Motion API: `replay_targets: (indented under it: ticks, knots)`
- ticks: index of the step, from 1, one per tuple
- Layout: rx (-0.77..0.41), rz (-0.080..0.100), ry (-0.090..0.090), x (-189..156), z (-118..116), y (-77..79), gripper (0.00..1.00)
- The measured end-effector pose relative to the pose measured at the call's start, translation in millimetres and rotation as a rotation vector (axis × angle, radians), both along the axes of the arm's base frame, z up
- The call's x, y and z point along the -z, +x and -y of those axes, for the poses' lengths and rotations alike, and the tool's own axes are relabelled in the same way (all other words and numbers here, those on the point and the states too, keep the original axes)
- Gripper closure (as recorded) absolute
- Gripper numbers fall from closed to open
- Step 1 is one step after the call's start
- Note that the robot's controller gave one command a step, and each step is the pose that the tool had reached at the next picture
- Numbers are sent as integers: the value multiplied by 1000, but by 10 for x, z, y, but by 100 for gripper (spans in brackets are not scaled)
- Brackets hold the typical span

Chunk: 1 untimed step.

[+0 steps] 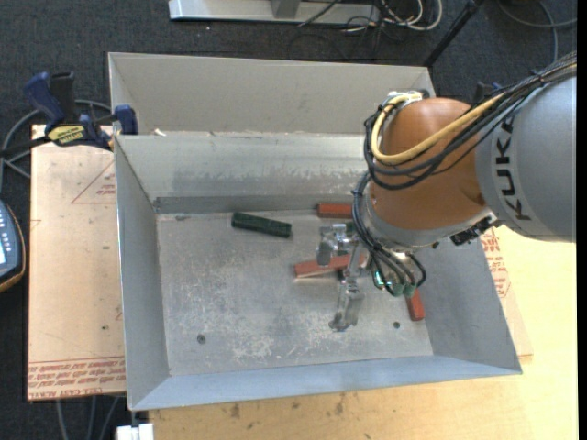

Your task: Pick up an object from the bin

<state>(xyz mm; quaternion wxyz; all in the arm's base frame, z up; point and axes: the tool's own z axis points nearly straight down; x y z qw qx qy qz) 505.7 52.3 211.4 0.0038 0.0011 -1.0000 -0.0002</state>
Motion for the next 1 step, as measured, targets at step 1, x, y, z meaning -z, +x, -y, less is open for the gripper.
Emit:
replay_targets:
  ticks: [1]
  knots:
    - [145,11,-1,808,314,1003,0]
